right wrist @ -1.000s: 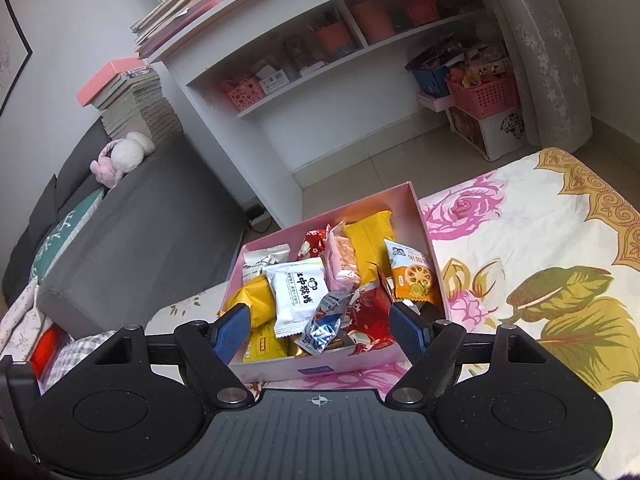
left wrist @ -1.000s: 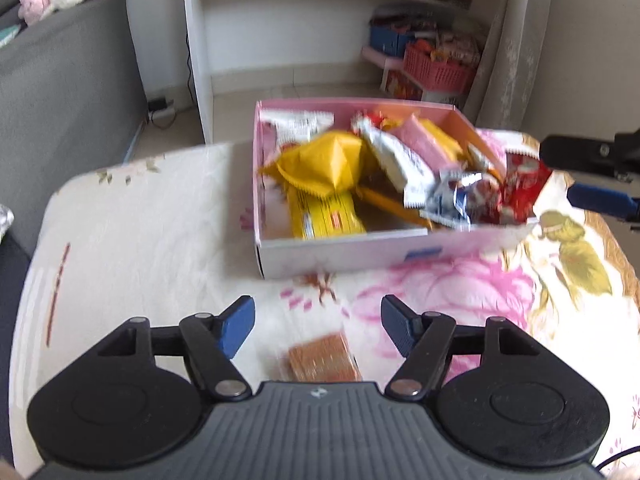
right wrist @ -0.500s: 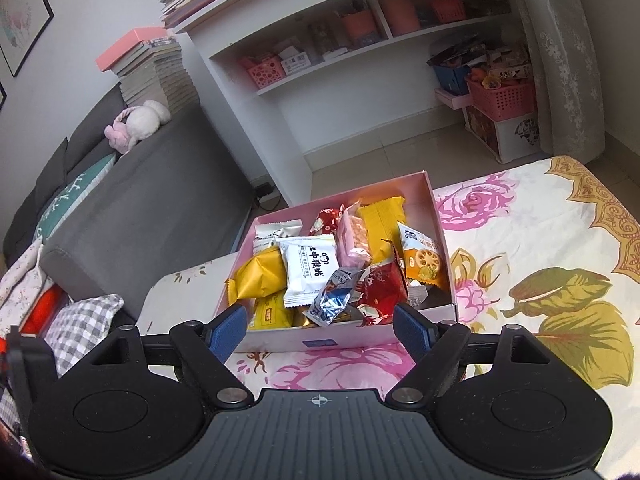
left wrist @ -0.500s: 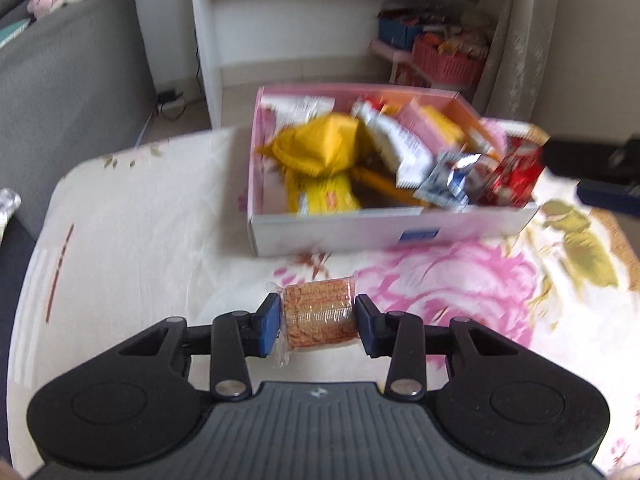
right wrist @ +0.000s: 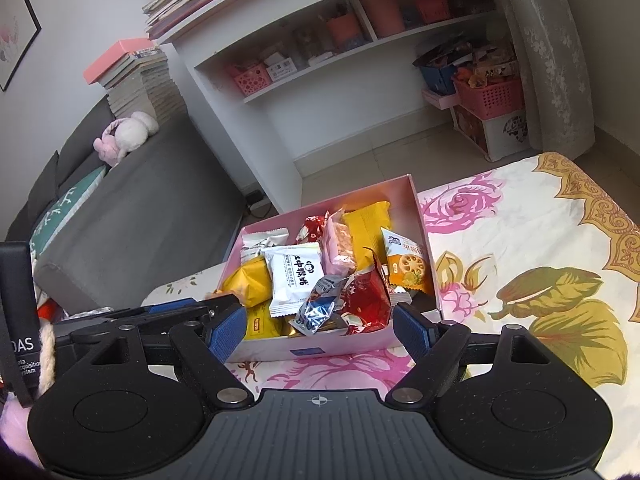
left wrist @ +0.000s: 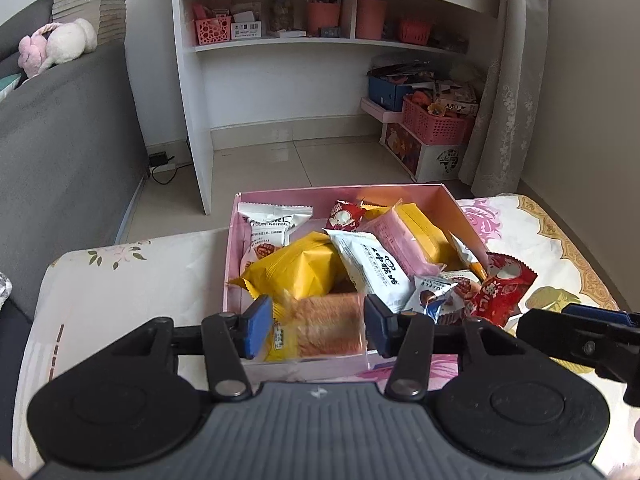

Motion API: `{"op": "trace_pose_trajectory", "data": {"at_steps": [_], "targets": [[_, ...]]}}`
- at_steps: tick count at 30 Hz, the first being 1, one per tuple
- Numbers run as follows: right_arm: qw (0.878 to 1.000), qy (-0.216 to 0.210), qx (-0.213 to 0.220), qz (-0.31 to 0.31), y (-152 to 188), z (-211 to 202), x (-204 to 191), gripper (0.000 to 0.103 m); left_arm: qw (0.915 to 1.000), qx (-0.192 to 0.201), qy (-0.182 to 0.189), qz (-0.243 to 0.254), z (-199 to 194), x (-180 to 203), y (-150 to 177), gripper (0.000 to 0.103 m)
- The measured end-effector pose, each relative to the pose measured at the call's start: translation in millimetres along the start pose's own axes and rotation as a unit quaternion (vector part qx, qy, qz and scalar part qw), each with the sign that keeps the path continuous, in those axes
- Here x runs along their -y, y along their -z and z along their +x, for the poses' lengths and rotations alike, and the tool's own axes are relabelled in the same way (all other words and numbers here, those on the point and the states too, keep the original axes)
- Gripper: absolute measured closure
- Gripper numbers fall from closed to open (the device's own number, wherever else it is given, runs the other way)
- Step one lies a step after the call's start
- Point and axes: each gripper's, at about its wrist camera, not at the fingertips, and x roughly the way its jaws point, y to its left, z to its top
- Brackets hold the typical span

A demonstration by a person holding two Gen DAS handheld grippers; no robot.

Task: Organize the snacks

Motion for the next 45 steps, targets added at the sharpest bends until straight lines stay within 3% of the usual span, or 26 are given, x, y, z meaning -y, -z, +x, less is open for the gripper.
{"op": "trace_pose_trajectory", "data": {"at_steps": [3, 11, 14, 17, 22, 25, 31, 37, 45], "targets": [[1.0, 0.002, 0.0, -0.005, 0, 0, -1, 0.021, 0.9999, 0.001, 0.005, -0.014, -9, -4, 4, 0.041], [1.0, 0.004, -0.003, -0.014, 6, -14, -9, 0.021, 0.9989, -0.024, -0.014, -0.038, -45, -15, 27, 0.024], [0.999, 0.019, 0.001, -0.05, 10, -26, -20, 0.012, 0.9988, -0.019, -0.022, -0.04, -64, -15, 36, 0.015], [0.997, 0.034, 0.005, -0.074, 15, -39, -28, 0.009, 0.9983, -0.016, -0.024, -0.05, -81, -16, 45, 0.009], [0.995, 0.056, 0.001, -0.086, 25, -61, -38, 0.004, 0.9976, -0.018, -0.023, -0.063, -98, -13, 55, 0.005], [0.992, 0.075, -0.001, -0.1, 33, -70, -44, 0.003, 0.9976, -0.006, -0.035, -0.06, -112, -8, 60, 0.0], [0.988, 0.101, 0.005, -0.118, 45, -84, -52, 0.003, 0.996, 0.015, -0.062, -0.063, -134, -6, 68, 0.0], [0.986, 0.113, 0.012, -0.121, 42, -84, -50, 0.002, 0.9946, 0.015, -0.091, -0.048, -135, -1, 72, 0.0], [0.982, 0.127, 0.01, -0.14, 44, -78, -51, 0.002, 0.9942, 0.011, -0.089, -0.059, -131, -1, 72, 0.0]]}}
